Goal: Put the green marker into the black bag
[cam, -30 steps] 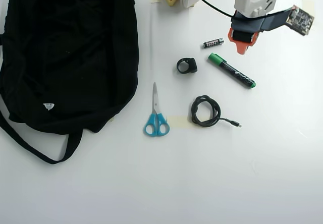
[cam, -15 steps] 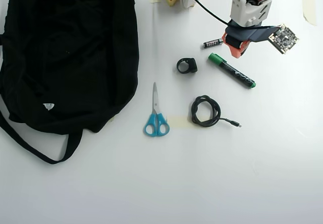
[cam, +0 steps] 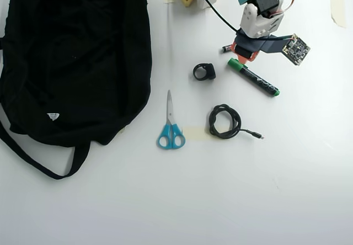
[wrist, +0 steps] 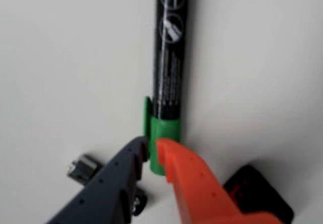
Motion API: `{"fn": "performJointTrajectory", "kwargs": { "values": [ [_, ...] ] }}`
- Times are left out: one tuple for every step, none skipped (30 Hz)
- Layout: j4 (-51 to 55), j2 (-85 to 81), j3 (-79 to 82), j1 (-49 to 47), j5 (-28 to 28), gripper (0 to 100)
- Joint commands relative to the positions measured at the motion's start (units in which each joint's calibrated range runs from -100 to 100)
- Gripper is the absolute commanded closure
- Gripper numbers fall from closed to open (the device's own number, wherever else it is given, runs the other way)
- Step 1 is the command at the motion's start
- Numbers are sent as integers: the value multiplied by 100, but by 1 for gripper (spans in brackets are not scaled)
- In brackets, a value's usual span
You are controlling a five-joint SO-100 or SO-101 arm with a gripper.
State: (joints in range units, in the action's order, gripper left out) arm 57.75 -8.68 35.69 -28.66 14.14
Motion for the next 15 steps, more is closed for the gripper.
{"fn": "performJointTrajectory", "kwargs": {
  "values": [
    [82, -20, -110, 1, 102, 98],
    [65, -20, -110, 1, 138, 98],
    [48, -20, -110, -7, 201, 98],
    [48, -20, -137, -7, 269, 98],
    [48, -20, -173, -7, 353, 98],
    [39, -20, -227, 1, 416, 98],
    [39, -20, -299, 1, 437, 98],
    [39, -20, -380, -7, 448, 98],
    [39, -20, -460, -22, 458, 98],
    [39, -20, -532, -44, 442, 98],
    [39, -20, -622, -66, 427, 98],
    [39, -20, -685, -74, 427, 98],
    [39, -20, -721, -81, 427, 98],
    [39, -20, -757, -104, 448, 98],
    [22, -12, -784, -119, 453, 98]
  ]
}}
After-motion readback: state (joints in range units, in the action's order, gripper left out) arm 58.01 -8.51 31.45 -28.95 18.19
